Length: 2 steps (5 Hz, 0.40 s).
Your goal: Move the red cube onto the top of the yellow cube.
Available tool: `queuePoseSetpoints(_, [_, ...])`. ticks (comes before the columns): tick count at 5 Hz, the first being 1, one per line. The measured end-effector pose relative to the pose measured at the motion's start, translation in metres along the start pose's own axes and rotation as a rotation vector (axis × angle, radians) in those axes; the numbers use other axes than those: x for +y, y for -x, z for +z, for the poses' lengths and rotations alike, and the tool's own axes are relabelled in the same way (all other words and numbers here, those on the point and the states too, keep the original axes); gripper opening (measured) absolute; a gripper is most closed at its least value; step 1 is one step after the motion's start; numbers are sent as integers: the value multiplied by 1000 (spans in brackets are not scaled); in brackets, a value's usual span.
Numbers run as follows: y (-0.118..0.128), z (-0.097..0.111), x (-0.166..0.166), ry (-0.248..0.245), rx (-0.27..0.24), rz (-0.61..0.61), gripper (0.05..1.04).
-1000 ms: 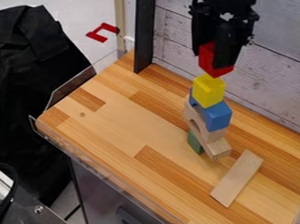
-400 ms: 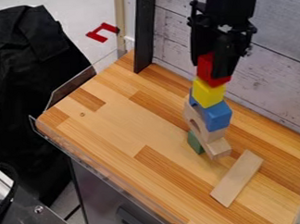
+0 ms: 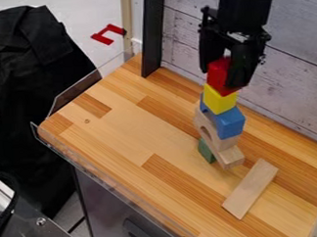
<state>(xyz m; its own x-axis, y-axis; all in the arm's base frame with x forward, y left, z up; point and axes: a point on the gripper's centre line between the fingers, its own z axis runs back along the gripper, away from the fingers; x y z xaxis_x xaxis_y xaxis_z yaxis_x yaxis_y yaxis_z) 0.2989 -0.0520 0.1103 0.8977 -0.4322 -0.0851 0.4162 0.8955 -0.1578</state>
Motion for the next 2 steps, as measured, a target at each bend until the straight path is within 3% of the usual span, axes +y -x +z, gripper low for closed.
queuePoseSetpoints(1, [-1, 0, 1, -2, -8, 21, 1003])
queuePoseSetpoints(2, [1, 12, 3, -12, -45, 41, 1000])
